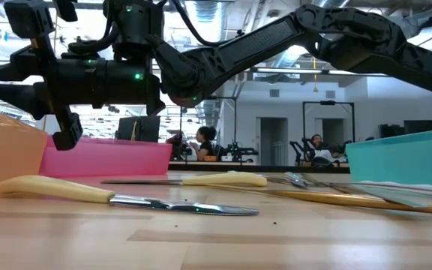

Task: Sort silverware by color (type)
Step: Put the blue knife into the orange bin

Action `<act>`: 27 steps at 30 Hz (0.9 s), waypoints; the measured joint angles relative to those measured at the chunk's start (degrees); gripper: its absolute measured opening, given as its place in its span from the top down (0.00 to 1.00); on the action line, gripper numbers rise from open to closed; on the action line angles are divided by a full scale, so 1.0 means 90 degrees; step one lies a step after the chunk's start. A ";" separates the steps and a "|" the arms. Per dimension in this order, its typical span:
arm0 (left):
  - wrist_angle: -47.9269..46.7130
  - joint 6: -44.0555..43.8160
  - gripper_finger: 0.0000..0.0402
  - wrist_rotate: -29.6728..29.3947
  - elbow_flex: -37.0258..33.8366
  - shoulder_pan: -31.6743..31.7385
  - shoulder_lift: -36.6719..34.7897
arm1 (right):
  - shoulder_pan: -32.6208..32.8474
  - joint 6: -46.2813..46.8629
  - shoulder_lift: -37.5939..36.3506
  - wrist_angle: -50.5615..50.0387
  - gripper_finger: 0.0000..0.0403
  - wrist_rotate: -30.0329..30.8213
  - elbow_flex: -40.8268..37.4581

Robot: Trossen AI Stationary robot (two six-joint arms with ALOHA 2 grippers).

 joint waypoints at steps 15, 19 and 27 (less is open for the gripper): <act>-0.0002 0.0009 0.39 -0.0005 -0.0001 0.0000 0.0000 | 0.0000 -0.0235 -0.0002 0.0257 0.63 -0.0142 0.0000; -0.0001 0.0015 0.39 -0.0015 0.0001 0.0000 0.0000 | 0.0002 -0.0264 -0.0002 0.0281 0.56 -0.0173 0.0000; -0.0004 0.0015 0.39 -0.0019 0.0000 0.0000 0.0000 | 0.0002 -0.0291 0.0000 0.0277 0.49 -0.0144 0.0000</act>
